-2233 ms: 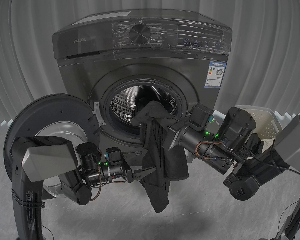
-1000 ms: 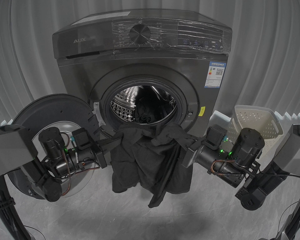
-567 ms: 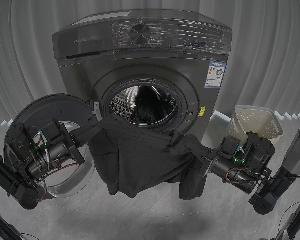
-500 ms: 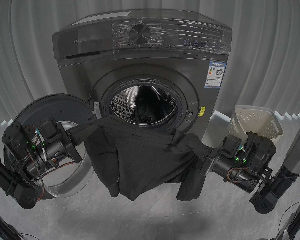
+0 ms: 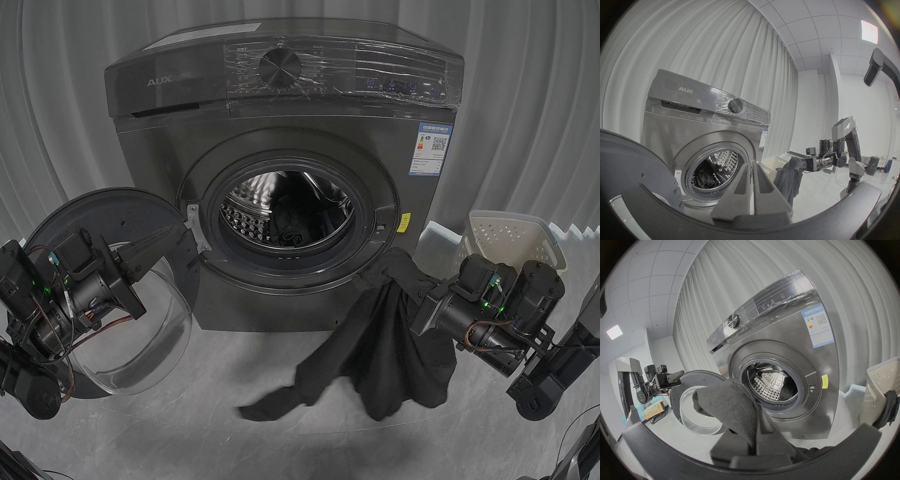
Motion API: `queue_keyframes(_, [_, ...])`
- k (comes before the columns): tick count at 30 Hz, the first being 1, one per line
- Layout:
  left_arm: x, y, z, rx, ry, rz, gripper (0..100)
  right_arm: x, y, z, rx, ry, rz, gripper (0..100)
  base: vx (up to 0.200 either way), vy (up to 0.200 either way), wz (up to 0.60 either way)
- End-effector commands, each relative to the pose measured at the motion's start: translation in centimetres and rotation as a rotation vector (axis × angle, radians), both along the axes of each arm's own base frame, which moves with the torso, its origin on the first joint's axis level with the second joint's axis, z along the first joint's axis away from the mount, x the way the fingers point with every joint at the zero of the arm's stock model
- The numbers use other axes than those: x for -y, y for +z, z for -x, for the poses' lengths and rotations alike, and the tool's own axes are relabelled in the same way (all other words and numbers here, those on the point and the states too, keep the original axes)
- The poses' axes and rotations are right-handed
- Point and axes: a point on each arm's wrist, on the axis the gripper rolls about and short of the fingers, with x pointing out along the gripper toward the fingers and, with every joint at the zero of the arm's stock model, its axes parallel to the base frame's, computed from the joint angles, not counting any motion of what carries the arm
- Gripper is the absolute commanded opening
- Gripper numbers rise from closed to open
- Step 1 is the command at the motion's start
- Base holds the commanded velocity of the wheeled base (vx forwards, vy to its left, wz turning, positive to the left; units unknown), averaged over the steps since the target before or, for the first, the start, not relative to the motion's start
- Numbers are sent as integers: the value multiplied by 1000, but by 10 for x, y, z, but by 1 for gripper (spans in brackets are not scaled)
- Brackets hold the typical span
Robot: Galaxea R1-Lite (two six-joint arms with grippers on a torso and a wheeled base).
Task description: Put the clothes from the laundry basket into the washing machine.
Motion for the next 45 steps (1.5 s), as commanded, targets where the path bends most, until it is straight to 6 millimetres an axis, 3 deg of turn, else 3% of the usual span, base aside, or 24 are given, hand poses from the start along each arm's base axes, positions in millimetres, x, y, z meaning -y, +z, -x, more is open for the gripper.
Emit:
queue_keyframes(1, [-1,1,2,5,2,2,0,0,5,2,17,4,-10,0,0,0,0])
queue_keyframes(8, [0,-7,3,-30,-8,-9,0,-1,10,5,35,12,-20,0,0,0,0])
queue_keyframes(13, [8,-35,7,-150,-50,-48,0,-1,18,6,59,15,-34,0,0,0,0])
queue_keyframes(17, [16,-55,-6,-200,-51,-93,0,-2,18,8,61,21,-36,0,0,0,0])
queue_keyframes(27, [22,-80,-26,-260,-46,-138,0,-17,24,16,77,100,-53,0,0,0,0])
queue_keyframes(28, [24,-90,-42,-278,-40,-142,0,-25,26,19,88,155,-60,0,0,0,0])
queue_keyframes(33, [30,-107,-61,-310,-55,-151,0,-42,30,12,113,193,-81,0,0,0,0])
queue_keyframes(38, [40,-120,-68,-336,-88,-163,0,-57,30,12,115,232,-96,0,0,0,0])
queue_keyframes(45, [52,-130,-79,-342,-116,-166,0,-64,31,16,120,253,-103,0,0,0,0])
